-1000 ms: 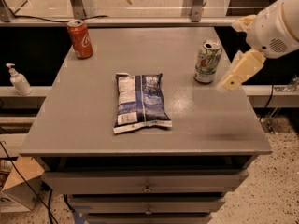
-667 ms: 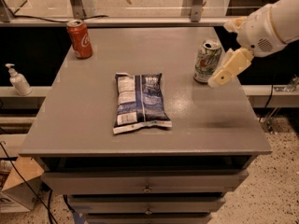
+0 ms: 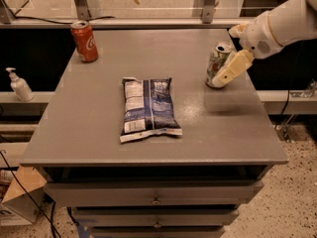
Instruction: Pick 7up can
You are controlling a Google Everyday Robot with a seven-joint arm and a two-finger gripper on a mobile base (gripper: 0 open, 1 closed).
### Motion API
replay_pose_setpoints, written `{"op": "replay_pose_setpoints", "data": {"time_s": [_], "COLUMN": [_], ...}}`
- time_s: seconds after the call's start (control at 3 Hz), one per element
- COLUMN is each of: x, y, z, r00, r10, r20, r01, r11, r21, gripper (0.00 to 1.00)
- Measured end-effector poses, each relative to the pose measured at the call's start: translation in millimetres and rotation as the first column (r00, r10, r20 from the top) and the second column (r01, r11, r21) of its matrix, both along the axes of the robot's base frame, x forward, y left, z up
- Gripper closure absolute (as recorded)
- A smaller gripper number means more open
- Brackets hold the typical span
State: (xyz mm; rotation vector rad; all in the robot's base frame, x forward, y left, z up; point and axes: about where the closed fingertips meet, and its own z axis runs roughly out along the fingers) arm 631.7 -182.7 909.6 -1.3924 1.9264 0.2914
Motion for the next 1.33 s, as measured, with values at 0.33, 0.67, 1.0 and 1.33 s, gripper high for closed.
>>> {"op": "replay_pose_setpoints", "data": {"time_s": [0.33, 0.67, 1.0, 1.33], "x": [14, 19, 15, 7], "y": [0, -1, 1, 4], "z": [-12, -13, 0, 38], "r00": [0.9994, 0.9989, 0.9994, 0.9971], "r10": [0.004, 0.008, 0.026, 0.052], "r20": [-0.035, -0.046, -0.021, 0.056], "r01": [-0.003, -0.007, -0.026, -0.052], "r11": [1.000, 1.000, 0.999, 0.999], "r21": [0.020, 0.030, 0.021, -0.004], "gripper": [0.16, 0.40, 0.64, 0.87]}}
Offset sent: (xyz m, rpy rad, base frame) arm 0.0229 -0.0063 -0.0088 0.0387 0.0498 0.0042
